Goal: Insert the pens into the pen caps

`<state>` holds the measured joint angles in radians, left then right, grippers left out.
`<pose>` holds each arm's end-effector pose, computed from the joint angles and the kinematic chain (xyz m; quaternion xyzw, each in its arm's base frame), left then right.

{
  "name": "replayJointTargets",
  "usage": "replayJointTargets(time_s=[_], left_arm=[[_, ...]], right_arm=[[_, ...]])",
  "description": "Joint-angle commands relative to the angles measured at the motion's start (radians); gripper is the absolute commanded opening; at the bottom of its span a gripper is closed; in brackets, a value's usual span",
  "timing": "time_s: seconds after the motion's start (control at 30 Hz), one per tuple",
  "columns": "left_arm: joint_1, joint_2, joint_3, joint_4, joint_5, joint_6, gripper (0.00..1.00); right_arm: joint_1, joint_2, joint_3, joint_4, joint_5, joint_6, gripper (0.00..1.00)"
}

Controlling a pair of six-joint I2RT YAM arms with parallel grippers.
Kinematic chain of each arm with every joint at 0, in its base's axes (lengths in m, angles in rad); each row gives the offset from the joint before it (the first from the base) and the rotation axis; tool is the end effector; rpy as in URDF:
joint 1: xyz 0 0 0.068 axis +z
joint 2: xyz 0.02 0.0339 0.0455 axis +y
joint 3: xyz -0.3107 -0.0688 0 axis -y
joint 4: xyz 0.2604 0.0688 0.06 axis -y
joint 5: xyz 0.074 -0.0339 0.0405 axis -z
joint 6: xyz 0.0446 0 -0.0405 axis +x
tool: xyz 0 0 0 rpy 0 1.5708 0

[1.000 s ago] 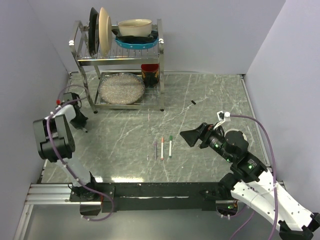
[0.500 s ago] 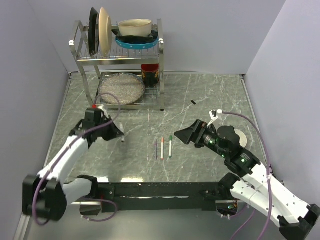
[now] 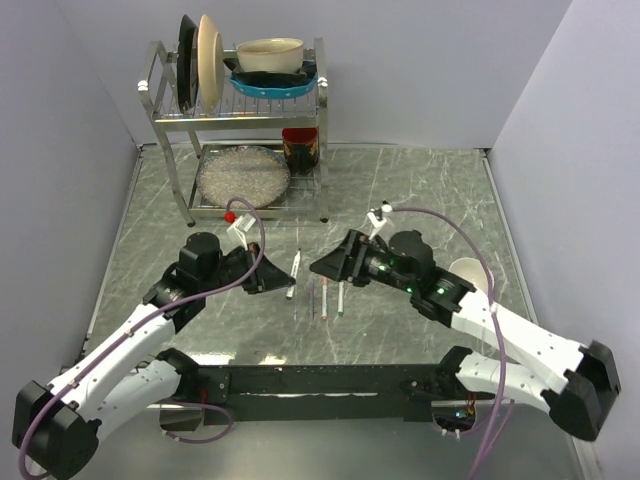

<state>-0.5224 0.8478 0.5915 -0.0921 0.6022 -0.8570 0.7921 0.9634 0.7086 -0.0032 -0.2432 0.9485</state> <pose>0.1483 -0.1145 0.3007 0.0376 0.7995 -0.5361 0.2682 0.1491 0.1664 0.3311 -0.0124 0.7897 0.5251 0.3170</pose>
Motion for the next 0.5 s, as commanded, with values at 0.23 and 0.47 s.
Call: replayJointTargets(time_s=[0.23, 0.47], left_arm=[[-0.056, -0.041, 0.001, 0.134, 0.03, -0.036, 0.01], [-0.057, -0.047, 0.028, 0.117, 0.033, -0.022, 0.01]], right_arm=[[0.098, 0.135, 0.183, 0.011, 0.116, 0.006, 0.65], [0.11, 0.164, 0.203, 0.002, 0.107, 0.003, 0.5]])
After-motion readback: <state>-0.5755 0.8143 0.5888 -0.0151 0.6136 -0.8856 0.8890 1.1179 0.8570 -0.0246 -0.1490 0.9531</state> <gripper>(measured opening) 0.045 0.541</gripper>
